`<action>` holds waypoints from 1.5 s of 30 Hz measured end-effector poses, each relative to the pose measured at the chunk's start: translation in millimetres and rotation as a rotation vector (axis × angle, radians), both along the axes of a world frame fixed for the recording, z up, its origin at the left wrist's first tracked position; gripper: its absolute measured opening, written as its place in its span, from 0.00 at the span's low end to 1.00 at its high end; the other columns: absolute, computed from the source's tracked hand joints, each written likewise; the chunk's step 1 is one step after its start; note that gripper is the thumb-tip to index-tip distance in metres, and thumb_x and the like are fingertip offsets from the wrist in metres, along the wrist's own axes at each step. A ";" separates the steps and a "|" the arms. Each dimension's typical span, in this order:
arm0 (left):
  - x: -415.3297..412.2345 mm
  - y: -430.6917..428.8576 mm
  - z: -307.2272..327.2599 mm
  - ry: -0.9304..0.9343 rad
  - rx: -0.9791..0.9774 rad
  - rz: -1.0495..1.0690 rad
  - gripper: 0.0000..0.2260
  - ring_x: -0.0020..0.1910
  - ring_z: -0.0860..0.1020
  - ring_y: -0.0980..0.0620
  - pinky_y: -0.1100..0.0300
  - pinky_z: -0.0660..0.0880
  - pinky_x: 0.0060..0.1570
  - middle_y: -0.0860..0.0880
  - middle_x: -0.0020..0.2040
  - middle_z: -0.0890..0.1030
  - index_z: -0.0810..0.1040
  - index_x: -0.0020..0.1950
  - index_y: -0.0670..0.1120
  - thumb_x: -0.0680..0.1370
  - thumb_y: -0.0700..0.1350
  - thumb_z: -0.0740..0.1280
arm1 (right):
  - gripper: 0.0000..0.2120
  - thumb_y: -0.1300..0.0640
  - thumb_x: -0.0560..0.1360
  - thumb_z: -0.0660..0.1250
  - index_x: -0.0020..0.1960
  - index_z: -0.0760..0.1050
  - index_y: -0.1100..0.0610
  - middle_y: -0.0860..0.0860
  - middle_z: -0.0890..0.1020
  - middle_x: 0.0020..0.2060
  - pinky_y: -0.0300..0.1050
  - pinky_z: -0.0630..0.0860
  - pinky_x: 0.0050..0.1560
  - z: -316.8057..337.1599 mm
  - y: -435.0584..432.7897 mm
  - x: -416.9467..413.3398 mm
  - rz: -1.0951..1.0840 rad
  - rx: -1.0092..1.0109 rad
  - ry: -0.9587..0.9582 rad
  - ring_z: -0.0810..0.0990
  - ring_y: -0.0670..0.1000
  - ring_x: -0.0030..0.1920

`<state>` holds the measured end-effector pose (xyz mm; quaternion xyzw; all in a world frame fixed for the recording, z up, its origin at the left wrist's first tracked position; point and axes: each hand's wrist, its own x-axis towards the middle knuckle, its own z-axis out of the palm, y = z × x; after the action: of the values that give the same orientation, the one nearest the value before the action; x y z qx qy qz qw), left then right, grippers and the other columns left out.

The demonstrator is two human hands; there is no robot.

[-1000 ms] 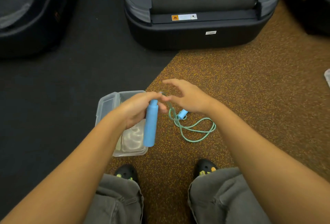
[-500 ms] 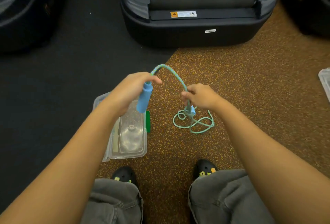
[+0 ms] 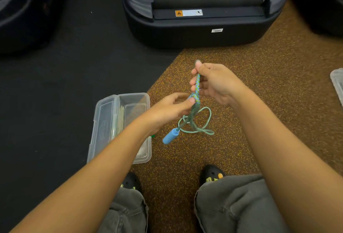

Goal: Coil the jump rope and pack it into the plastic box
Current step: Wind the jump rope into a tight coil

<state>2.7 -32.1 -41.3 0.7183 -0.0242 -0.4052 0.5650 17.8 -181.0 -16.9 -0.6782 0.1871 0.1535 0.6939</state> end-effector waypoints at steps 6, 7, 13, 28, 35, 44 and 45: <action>0.0 -2.3 7.2 0.076 -0.198 0.018 0.12 0.51 0.81 0.51 0.56 0.75 0.57 0.51 0.46 0.83 0.76 0.55 0.47 0.77 0.52 0.61 | 0.13 0.53 0.80 0.55 0.41 0.70 0.57 0.54 0.78 0.33 0.38 0.77 0.27 -4.1 5.7 1.0 -0.168 0.128 0.104 0.79 0.47 0.26; 0.5 -2.5 6.2 0.021 -0.152 0.023 0.13 0.49 0.81 0.51 0.57 0.76 0.55 0.50 0.45 0.83 0.77 0.53 0.46 0.76 0.53 0.62 | 0.13 0.53 0.80 0.54 0.41 0.70 0.58 0.54 0.78 0.33 0.38 0.78 0.27 -4.3 6.7 1.3 -0.187 0.148 0.114 0.79 0.47 0.27; 3.6 3.6 -10.4 -0.334 0.164 -0.062 0.15 0.38 0.76 0.48 0.57 0.69 0.40 0.35 0.43 0.82 0.80 0.44 0.40 0.77 0.52 0.63 | 0.13 0.53 0.81 0.53 0.41 0.68 0.57 0.52 0.72 0.30 0.38 0.78 0.27 -2.1 -4.2 4.5 -0.349 0.197 0.109 0.78 0.49 0.29; 20.0 21.8 5.9 -0.136 -0.076 0.032 0.11 0.30 0.72 0.57 0.61 0.68 0.39 0.52 0.32 0.72 0.75 0.36 0.51 0.78 0.48 0.62 | 0.23 0.47 0.78 0.57 0.63 0.72 0.63 0.60 0.76 0.60 0.49 0.71 0.58 -13.7 -32.0 -2.2 0.102 -0.897 0.209 0.75 0.58 0.59; 20.4 20.2 7.6 -0.139 -0.069 0.036 0.10 0.30 0.74 0.59 0.62 0.70 0.41 0.55 0.32 0.74 0.77 0.40 0.49 0.78 0.48 0.61 | 0.24 0.42 0.78 0.52 0.63 0.73 0.56 0.50 0.78 0.60 0.44 0.68 0.58 4.4 0.1 -14.0 0.585 -0.470 -0.032 0.74 0.46 0.59; 31.0 40.2 9.0 -0.391 0.134 0.116 0.09 0.50 0.81 0.46 0.50 0.74 0.56 0.45 0.44 0.85 0.84 0.45 0.46 0.74 0.49 0.68 | 0.10 0.49 0.75 0.64 0.41 0.79 0.55 0.49 0.81 0.37 0.43 0.69 0.37 0.5 -26.1 -14.9 0.402 -0.616 -0.067 0.73 0.47 0.35; 33.7 44.4 9.0 -0.412 0.139 0.148 0.08 0.49 0.81 0.48 0.54 0.75 0.55 0.46 0.43 0.84 0.84 0.45 0.46 0.74 0.48 0.67 | 0.10 0.49 0.75 0.63 0.41 0.78 0.54 0.49 0.81 0.37 0.41 0.67 0.33 0.8 -32.3 -16.6 0.360 -0.686 -0.029 0.72 0.47 0.34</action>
<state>36.4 12.3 -32.3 0.8230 -0.0584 -0.2080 0.5253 1.2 -213.4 -16.1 -0.8949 0.0956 0.1916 0.3915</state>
